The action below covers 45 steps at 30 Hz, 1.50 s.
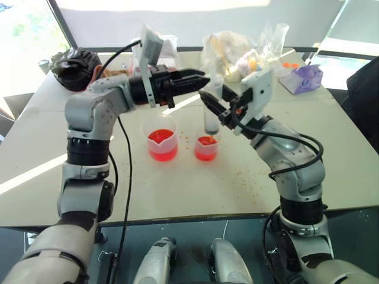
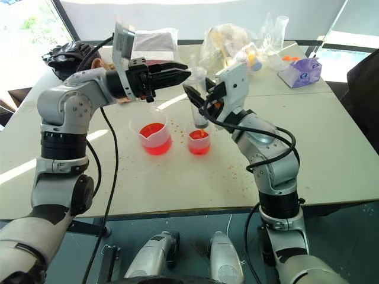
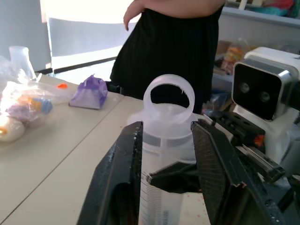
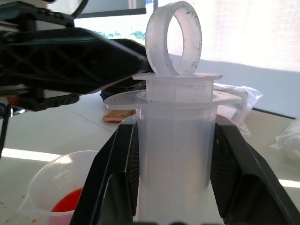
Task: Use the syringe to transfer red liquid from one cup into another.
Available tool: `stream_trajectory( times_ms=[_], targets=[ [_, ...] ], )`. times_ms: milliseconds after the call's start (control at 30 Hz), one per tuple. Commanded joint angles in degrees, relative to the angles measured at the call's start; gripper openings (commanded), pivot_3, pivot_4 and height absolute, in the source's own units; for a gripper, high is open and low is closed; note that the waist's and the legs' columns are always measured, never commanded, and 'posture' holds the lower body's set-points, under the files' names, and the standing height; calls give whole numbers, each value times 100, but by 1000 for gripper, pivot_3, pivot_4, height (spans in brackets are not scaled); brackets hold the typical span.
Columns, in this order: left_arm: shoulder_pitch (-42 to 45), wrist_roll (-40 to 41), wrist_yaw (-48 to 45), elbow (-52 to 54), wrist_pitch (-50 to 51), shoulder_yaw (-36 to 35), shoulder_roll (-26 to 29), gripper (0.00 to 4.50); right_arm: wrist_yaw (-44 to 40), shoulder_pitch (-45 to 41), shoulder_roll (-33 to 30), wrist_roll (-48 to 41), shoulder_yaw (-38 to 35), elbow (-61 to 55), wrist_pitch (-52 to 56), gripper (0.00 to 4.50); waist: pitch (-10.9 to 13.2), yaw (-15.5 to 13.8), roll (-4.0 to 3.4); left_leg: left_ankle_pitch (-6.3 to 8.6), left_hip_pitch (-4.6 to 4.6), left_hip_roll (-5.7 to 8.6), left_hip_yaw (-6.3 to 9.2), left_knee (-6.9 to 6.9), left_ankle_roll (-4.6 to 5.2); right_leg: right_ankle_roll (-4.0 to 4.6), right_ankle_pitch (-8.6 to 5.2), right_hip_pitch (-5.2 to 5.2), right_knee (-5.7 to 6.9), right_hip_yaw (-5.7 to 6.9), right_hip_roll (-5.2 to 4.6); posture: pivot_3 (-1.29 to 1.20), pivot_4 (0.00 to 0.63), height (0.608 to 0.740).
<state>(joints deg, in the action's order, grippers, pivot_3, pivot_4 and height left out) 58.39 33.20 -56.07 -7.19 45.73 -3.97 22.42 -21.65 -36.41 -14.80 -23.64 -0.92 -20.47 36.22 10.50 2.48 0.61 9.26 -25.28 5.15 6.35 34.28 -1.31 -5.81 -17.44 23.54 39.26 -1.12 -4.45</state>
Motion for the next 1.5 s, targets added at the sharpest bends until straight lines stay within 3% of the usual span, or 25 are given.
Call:
stream_trajectory(
  times_ms=[33, 400, 500, 667, 833, 1000, 1167, 1433, 1500],
  targets=[
    [-99, 100, 157, 258, 86, -203, 266, 1965, -74, -324, -22, -155, -108, -309, -177, 1420, 0, 3, 0, 0, 0, 0, 0, 0, 0, 0, 0, 0, 0, 0, 0, 0, 150, 736],
    [-1073, 757, 622, 1349, 627, -1260, 1477, 1965, 197, -1003, -69, -784, -654, -120, 550, 1420, 0, -3, 0, 0, 0, 0, 0, -1, 0, 0, 0, 2, -1, -3, -3, 0, 150, 736],
    [-1473, 1073, 815, 1875, 850, -1424, 1532, 1965, 470, -1447, -223, -887, -856, 148, 1060, 1420, 0, -29, -1, 0, 0, 1, 3, -1, 0, 1, 0, -1, -2, -1, -6, 0, 150, 736],
    [-2298, 1533, 1281, 2786, 999, -1502, 1327, 1965, 990, -2677, -946, -626, -1017, 1732, 2604, 1420, 0, -63, 0, 0, 1, 1, 1, 1, 0, 3, 0, -6, -4, 1, -10, 0, 150, 736],
    [-2615, 1819, 1699, 3152, 960, -1511, 1187, 1965, 1025, -3645, -1380, -135, -432, 3427, 3884, 1420, 0, -41, -1, 1, 1, 1, -6, -3, 2, 4, -1, -4, -7, -2, -10, 0, 150, 736],
    [-2915, 1992, 1899, 3441, 909, -1527, 1267, 1965, 664, -4014, -1470, 286, 349, 4852, 4473, 1420, 0, 6, -1, 3, 1, -1, -12, -7, 4, 5, -1, -1, -9, -6, -8, 0, 150, 736],
    [-3101, 2239, 2077, 3627, 913, -1616, 1371, 1965, 198, -3900, -1251, 487, 948, 5348, 4468, 1420, 0, 9, -1, 3, 0, 0, -14, -6, 5, 4, -1, 0, -9, -7, -8, 0, 150, 736],
    [-3200, 2536, 2393, 3797, 912, -1640, 1559, 1965, 73, -3716, -854, 960, 1175, 6151, 3997, 1420, 0, -10, -1, 3, 0, 2, -12, -4, 5, 3, 0, -2, -9, -5, -7, 0, 150, 736],
    [-3197, 2602, 2458, 3806, 908, -1635, 1591, 1976, 94, -3703, -802, 1083, 1160, 6303, 3921, 2490, 0, -12, -1, 3, 0, 2, -12, -4, 5, 3, 0, -2, -9, -5, -7, 0, 150, 736]
  ],
)
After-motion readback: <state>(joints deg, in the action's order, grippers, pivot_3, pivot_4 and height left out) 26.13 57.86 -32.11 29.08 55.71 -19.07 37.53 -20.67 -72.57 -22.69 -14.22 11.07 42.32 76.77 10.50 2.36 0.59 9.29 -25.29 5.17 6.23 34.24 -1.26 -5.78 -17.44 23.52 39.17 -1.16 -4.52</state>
